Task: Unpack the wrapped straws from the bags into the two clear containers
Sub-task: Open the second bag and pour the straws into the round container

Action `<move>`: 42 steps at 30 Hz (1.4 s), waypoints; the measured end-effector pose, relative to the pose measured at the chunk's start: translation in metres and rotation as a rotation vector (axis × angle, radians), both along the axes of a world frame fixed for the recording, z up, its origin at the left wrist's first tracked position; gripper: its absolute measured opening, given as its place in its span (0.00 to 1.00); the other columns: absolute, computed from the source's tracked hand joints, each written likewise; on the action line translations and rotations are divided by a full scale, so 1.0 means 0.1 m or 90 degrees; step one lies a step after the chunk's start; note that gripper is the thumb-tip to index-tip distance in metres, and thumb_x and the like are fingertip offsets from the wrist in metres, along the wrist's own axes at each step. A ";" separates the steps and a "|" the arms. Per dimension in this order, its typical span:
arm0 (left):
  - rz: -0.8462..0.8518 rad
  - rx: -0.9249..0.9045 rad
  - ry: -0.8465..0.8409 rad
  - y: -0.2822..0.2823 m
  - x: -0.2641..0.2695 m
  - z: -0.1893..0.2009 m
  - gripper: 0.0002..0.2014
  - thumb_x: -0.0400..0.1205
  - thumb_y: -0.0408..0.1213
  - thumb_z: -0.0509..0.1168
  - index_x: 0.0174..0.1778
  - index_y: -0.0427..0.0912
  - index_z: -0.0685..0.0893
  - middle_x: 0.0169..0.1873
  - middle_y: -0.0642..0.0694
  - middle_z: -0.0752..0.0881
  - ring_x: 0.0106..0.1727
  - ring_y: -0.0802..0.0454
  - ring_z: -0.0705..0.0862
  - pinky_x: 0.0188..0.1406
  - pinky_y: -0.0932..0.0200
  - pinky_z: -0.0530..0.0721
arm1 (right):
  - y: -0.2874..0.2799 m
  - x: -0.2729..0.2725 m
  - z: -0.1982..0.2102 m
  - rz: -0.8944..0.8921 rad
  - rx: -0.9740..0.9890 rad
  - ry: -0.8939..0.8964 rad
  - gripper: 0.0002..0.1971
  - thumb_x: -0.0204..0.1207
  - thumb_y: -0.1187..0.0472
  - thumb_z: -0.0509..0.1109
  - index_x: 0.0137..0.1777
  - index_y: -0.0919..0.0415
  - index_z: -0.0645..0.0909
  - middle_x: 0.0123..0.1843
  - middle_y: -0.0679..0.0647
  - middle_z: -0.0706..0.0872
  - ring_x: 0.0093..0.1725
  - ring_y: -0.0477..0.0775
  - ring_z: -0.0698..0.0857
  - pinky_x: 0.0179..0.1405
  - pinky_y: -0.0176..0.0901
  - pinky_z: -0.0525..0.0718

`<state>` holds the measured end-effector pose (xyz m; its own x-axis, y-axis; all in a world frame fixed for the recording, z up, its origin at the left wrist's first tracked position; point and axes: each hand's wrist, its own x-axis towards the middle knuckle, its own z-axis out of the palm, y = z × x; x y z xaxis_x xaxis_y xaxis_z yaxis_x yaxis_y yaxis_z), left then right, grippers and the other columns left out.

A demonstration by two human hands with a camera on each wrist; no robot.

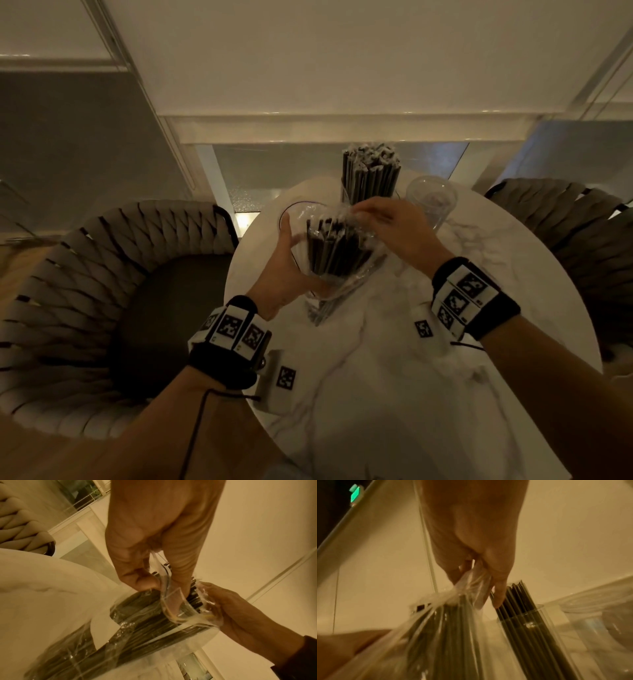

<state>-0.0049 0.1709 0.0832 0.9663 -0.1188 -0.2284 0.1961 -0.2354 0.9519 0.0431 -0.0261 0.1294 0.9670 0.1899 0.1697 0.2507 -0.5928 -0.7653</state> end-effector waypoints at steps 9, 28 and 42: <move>0.014 0.109 -0.009 0.08 -0.09 -0.23 0.68 0.61 0.41 0.83 0.81 0.60 0.35 0.72 0.46 0.71 0.72 0.47 0.72 0.72 0.51 0.73 | 0.01 0.08 -0.35 -0.188 -0.021 0.129 0.09 0.77 0.54 0.71 0.45 0.60 0.84 0.35 0.49 0.85 0.30 0.39 0.81 0.32 0.31 0.76; 0.070 0.027 0.003 -0.14 -0.27 -0.29 0.47 0.69 0.31 0.78 0.75 0.55 0.54 0.53 0.64 0.78 0.54 0.67 0.83 0.40 0.85 0.75 | -0.13 -0.28 -0.35 -0.153 0.559 0.406 0.15 0.78 0.77 0.52 0.45 0.71 0.82 0.29 0.54 0.89 0.24 0.45 0.86 0.23 0.36 0.85; 0.003 0.006 0.059 -0.61 -0.17 -0.45 0.22 0.72 0.42 0.77 0.61 0.44 0.83 0.56 0.45 0.89 0.57 0.48 0.87 0.59 0.50 0.85 | -0.77 -0.49 -0.54 -0.183 0.631 0.459 0.11 0.82 0.70 0.58 0.59 0.67 0.80 0.36 0.55 0.90 0.33 0.47 0.90 0.31 0.38 0.89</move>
<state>-0.0215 0.1103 0.0381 0.9416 -0.1120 -0.3176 0.2838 -0.2438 0.9274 -0.0058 -0.1029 0.0750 0.8840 0.0506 -0.4647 -0.4514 0.3505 -0.8206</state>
